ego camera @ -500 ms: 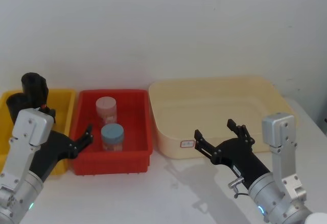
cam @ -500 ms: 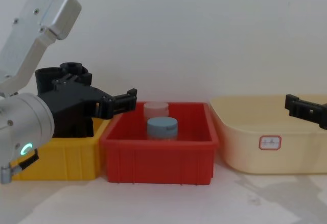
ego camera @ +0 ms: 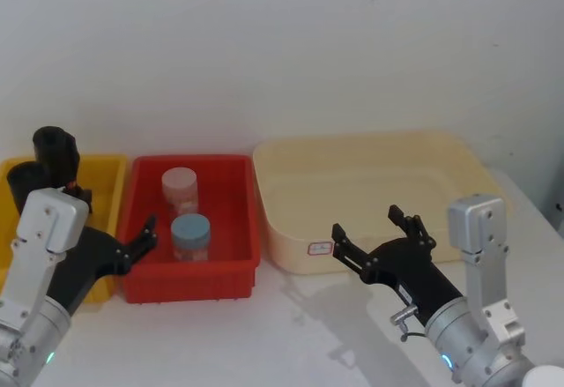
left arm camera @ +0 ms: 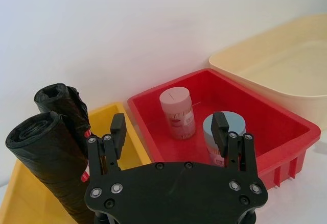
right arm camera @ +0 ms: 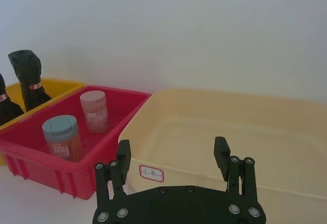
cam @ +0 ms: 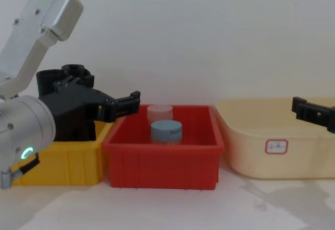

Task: Pick up the garbage bag with the one hand and transfer it to the other hand.

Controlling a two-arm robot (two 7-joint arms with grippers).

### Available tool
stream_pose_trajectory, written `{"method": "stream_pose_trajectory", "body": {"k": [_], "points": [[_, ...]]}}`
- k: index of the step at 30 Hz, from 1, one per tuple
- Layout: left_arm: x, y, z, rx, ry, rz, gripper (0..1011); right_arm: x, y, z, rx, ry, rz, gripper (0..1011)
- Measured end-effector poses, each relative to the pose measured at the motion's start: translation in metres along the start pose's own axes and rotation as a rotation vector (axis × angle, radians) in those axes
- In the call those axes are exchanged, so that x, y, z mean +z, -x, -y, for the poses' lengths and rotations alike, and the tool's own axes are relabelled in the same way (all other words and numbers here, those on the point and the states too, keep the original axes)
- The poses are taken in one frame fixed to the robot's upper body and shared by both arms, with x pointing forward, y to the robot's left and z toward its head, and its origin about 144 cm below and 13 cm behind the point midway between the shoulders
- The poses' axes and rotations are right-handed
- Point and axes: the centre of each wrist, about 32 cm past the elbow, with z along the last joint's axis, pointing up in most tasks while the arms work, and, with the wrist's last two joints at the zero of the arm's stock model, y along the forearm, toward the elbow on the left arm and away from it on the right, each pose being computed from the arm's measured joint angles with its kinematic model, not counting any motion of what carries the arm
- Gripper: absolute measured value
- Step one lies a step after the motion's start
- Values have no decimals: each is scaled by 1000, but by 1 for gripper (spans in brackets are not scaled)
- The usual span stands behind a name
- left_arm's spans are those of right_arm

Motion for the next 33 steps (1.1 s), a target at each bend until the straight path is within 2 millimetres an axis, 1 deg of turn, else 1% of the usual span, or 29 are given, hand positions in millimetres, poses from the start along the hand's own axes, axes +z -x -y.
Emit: {"method": "stream_pose_trajectory", "body": {"k": [33], "points": [[0, 0, 0, 0, 0, 0, 1001, 0, 0, 0, 0, 0, 0, 1000]]}}
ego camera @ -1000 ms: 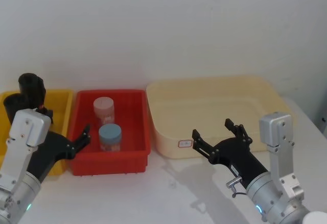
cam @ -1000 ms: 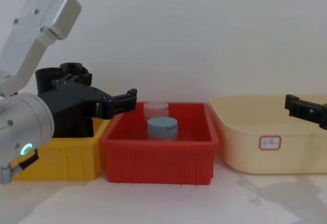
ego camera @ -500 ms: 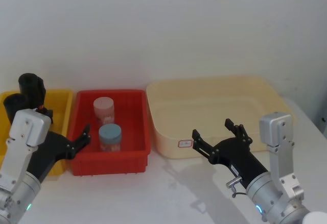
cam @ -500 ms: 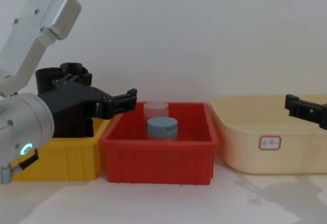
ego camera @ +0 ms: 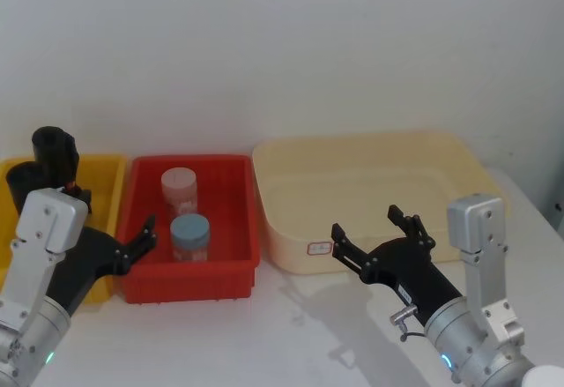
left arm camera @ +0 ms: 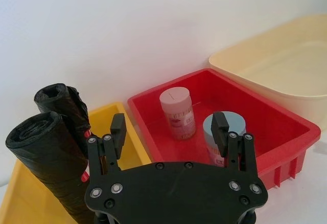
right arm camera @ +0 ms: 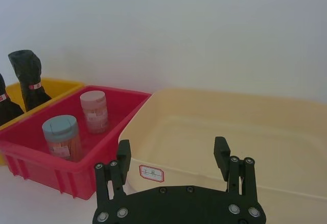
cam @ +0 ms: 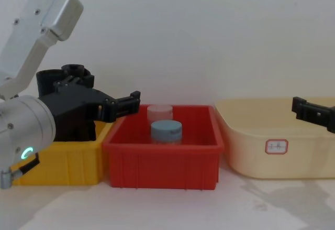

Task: Pick up the garbage bag with the one hand and transfer it to the other hand.

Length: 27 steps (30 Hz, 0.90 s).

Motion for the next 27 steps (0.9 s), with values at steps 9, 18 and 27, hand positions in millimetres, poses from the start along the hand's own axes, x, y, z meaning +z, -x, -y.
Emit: {"method": "stream_pose_trajectory", "body": {"k": [9, 18, 27], "points": [[0, 0, 0, 0, 0, 0, 1001, 0, 0, 0, 0, 0, 0, 1000], [0, 0, 0, 0, 0, 0, 1001, 0, 0, 0, 0, 0, 0, 1000], [0, 0, 0, 0, 0, 0, 1002, 0, 0, 0, 0, 0, 0, 1000]]}}
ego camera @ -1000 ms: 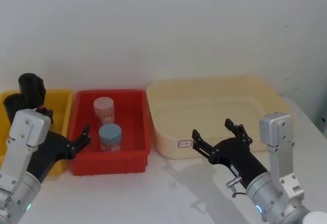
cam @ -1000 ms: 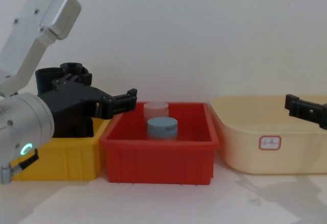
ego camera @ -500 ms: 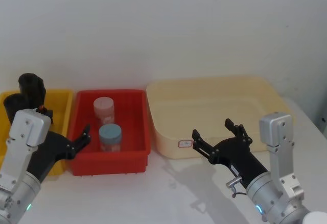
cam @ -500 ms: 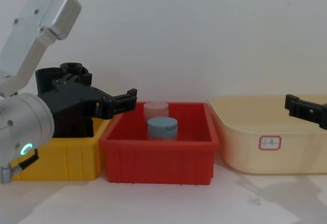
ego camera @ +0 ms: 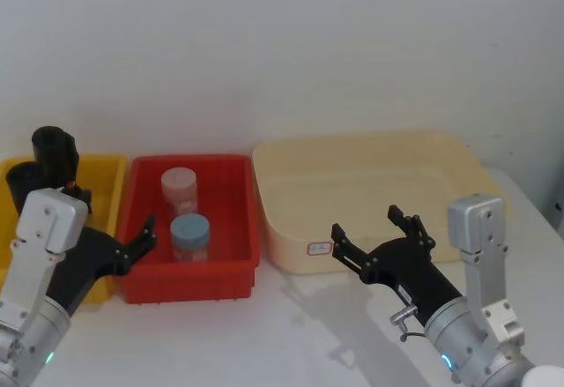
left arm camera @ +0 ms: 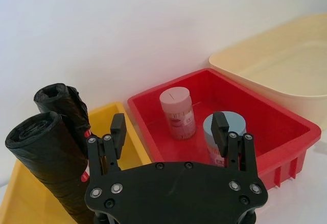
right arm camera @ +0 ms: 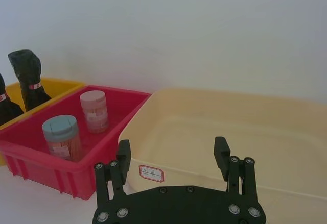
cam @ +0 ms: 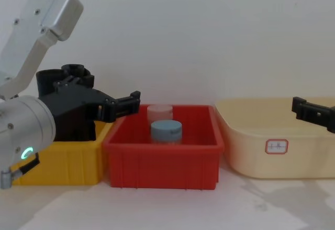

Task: Pick up the garbage bag with the one hand and transfer it to the other hand.

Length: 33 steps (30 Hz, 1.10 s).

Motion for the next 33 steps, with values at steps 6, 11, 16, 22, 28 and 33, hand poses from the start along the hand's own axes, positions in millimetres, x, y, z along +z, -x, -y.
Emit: {"method": "stream_pose_trajectory", "body": {"k": [6, 11, 16, 22, 28, 33], "points": [[0, 0, 0, 0, 0, 0, 1001, 0, 0, 0, 0, 0, 0, 1000], [0, -1, -1, -5, -5, -1, 1001, 0, 0, 0, 0, 0, 0, 1000], [1, -5, -7, -17, -19, -8, 1001, 0, 0, 0, 0, 0, 0, 1000], [2, -14, -22, -21, -42, -25, 1002, 0, 0, 0, 0, 0, 0, 1000], [3, -22, -32, -3, -59, -36, 1001, 0, 0, 0, 0, 0, 0, 1000], [6, -31, -38, 23, -71, -46, 1002, 0, 0, 0, 0, 0, 0, 1000]]}}
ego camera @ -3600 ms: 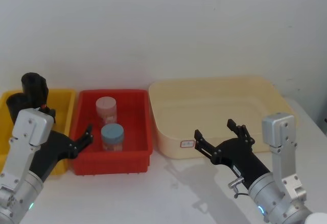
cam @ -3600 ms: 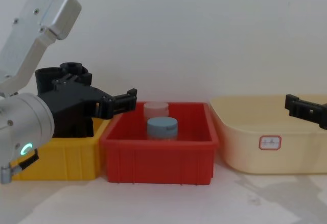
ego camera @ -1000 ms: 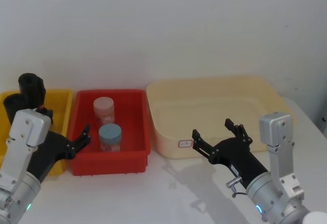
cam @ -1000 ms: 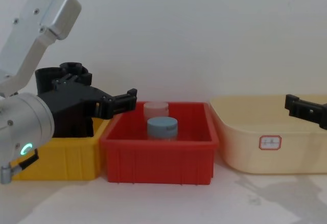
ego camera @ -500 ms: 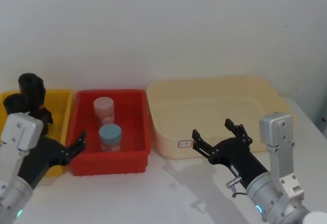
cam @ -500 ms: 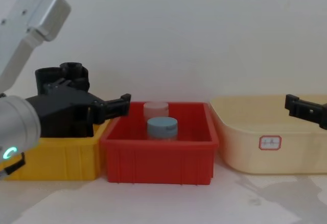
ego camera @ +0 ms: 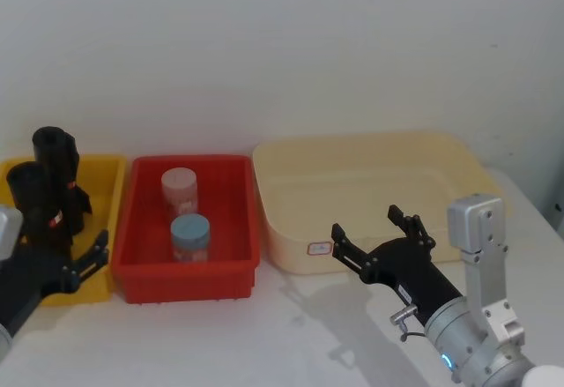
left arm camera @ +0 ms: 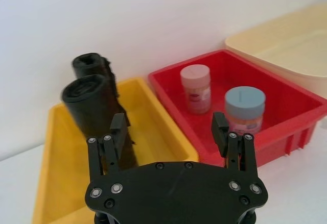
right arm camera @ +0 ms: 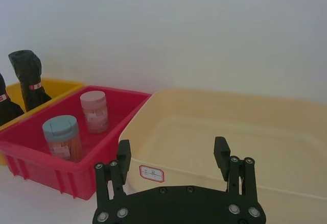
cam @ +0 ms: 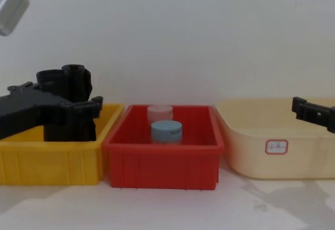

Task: Pick up the garbage bag with the one hand and transfer it to the other hand.

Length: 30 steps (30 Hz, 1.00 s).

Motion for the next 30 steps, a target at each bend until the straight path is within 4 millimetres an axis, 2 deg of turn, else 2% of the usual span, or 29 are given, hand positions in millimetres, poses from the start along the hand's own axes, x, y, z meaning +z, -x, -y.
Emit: {"method": "stream_pose_trajectory", "body": {"k": [16, 30], "points": [[5, -23, 4, 72, -40, -11, 1001, 0, 0, 0, 0, 0, 0, 1000], [-2, -40, 23, 99, -85, -11, 1001, 0, 0, 0, 0, 0, 0, 1000]]}}
